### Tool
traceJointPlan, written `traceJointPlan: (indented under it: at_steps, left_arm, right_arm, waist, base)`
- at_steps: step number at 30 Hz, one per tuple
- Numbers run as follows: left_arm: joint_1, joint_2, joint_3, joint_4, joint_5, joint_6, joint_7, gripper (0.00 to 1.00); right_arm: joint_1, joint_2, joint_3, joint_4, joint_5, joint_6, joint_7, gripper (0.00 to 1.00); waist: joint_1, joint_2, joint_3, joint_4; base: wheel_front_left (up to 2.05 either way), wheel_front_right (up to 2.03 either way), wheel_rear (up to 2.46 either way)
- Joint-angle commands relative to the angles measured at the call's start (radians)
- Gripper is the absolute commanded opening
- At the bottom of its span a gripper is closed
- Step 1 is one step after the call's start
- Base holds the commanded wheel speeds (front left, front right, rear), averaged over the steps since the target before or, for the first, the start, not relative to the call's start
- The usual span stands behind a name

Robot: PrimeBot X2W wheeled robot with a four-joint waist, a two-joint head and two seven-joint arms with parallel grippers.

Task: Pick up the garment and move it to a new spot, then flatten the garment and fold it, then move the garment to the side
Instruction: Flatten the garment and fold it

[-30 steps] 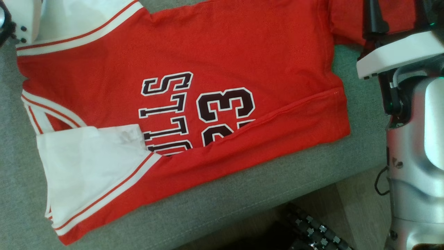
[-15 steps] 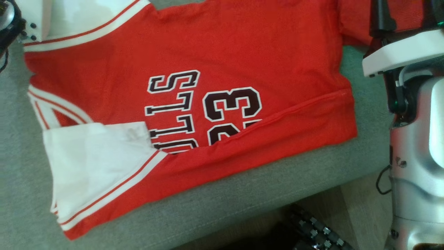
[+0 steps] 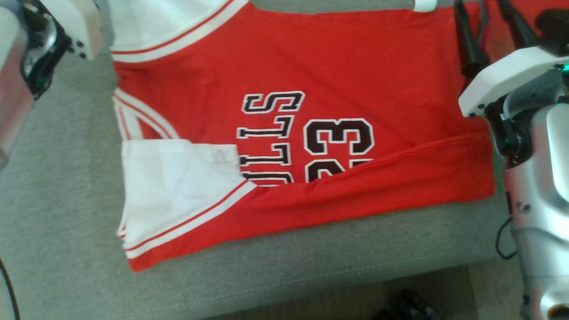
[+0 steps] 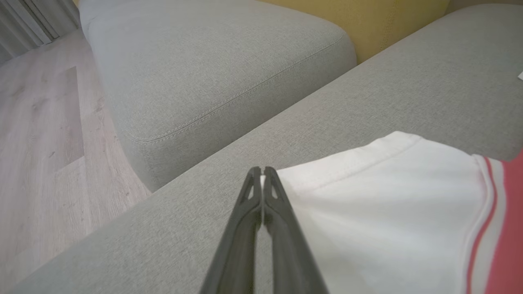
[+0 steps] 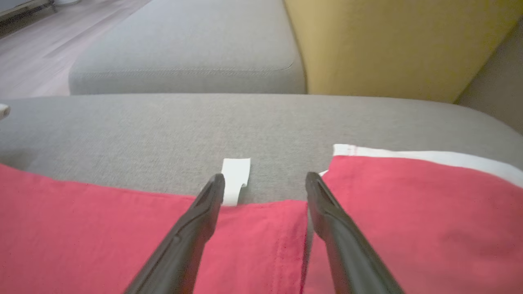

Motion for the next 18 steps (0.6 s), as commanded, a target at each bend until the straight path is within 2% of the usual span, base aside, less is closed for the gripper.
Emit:
traceJointPlan:
  at_steps: [1,6,18]
  left_arm:
    - [-0.031,0.030,0.034,-0.020,-0.004,0.006,-0.015,0.00]
    - [-0.018,0.038,0.032,-0.020,0.001,0.020,-0.038,0.00]
    - [-0.012,0.024,0.023,-0.012,-0.002,0.018,-0.056,0.00]
  right_arm:
    - [-0.037,-0.023,0.028,-0.007,0.025,0.002,0.017,1.00]
    - [-0.071,-0.078,0.077,0.068,0.078,0.002,0.041,1.00]
    - [-0.154,-0.124,0.131,0.227,0.100,0.002,0.042,1.00]
  waist:
    - [0.0001,0.0000,-0.017,0.032]
    - [0.0001,0.0000,-0.019,0.069]
    - [0.0001,0.0000,-0.017,0.102]
  base:
    - [0.00,0.00,0.00]
    - [0.00,0.00,0.00]
    - [0.00,0.00,0.00]
